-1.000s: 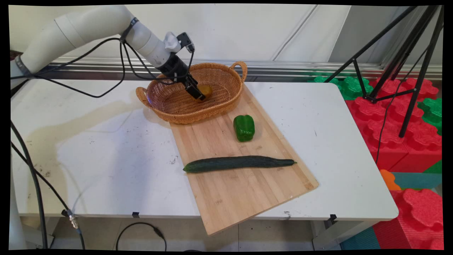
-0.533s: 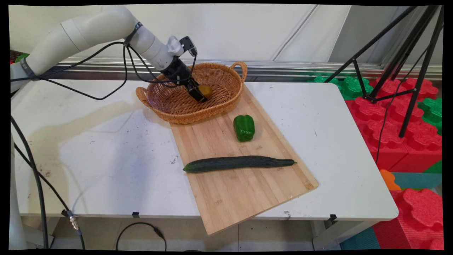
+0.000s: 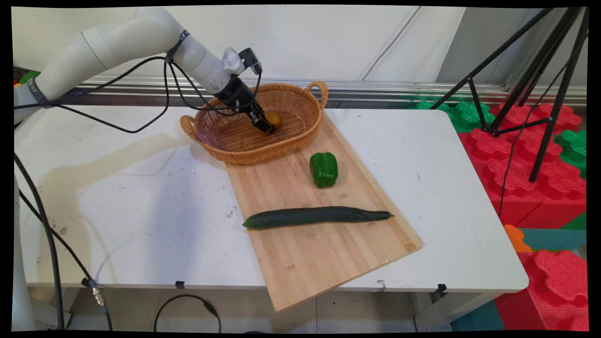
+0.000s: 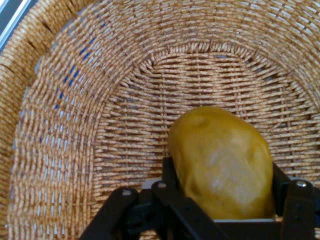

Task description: Place the picked object on the cutting board

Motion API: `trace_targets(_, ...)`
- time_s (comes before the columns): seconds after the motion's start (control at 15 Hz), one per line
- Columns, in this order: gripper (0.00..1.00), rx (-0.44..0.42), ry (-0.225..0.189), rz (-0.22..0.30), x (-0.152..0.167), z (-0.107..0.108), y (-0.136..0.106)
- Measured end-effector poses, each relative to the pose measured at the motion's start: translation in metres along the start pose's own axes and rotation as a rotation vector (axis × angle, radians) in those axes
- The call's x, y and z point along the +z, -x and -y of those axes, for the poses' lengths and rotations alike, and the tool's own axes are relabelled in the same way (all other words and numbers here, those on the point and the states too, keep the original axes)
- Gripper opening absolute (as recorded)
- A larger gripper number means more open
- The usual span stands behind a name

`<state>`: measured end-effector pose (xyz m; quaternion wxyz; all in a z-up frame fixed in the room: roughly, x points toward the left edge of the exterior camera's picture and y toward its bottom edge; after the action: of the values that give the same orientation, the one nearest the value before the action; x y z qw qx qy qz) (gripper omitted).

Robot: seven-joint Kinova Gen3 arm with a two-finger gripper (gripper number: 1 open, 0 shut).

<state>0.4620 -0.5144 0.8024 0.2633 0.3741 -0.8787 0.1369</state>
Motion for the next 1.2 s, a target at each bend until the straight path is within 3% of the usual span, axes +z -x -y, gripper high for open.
trace_targets(0.6,0.00,0.015,-0.006,-0.047,-0.029,-0.001,-0.002)
trace_targets(1.2,0.00,0.007,-0.002,-0.112,-0.106,-0.020,0.000)
